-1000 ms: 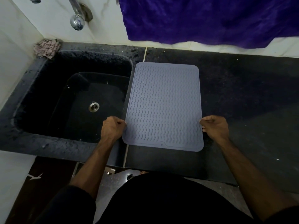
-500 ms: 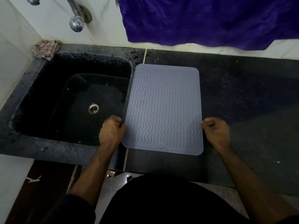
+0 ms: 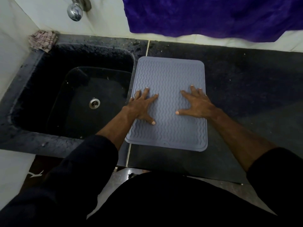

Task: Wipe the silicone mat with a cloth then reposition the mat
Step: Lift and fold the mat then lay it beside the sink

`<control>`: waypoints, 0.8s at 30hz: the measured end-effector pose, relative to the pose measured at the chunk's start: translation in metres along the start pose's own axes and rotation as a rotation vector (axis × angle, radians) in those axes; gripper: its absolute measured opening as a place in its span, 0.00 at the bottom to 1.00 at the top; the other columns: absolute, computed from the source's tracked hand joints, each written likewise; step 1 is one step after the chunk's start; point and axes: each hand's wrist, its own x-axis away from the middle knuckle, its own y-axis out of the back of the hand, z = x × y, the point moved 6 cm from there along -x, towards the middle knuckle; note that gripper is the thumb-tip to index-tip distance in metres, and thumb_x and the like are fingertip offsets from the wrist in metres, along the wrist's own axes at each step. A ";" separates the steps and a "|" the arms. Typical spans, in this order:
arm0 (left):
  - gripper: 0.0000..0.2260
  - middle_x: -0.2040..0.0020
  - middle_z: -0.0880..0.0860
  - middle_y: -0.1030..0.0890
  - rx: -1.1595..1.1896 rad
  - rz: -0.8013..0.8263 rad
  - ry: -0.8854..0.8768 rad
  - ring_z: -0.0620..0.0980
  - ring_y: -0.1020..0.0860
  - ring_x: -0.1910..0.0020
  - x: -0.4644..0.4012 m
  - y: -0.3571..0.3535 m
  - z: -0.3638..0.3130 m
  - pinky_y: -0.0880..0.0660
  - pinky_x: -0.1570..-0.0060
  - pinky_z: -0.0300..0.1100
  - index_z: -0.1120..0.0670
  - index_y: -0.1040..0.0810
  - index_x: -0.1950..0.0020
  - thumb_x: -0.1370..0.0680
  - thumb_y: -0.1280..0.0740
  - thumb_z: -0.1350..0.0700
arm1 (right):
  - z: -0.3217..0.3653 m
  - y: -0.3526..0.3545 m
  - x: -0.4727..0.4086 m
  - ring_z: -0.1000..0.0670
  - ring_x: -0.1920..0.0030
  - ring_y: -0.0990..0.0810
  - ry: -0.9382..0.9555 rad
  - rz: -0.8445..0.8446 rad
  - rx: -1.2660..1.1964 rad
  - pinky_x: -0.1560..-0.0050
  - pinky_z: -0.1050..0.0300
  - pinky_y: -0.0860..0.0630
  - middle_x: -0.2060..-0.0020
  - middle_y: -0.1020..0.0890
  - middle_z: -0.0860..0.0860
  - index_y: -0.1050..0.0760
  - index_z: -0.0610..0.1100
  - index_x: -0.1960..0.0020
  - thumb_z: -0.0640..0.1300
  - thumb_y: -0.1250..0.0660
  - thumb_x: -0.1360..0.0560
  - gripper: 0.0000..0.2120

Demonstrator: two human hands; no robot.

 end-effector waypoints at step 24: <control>0.56 0.24 0.50 0.71 0.029 0.044 0.026 0.62 0.70 0.27 -0.007 -0.009 0.003 0.57 0.31 0.68 0.40 0.63 0.24 0.36 0.23 0.42 | 0.001 -0.015 -0.001 0.38 0.23 0.62 -0.033 0.011 -0.018 0.26 0.37 0.54 0.22 0.62 0.47 0.56 0.61 0.24 0.75 0.35 0.38 0.51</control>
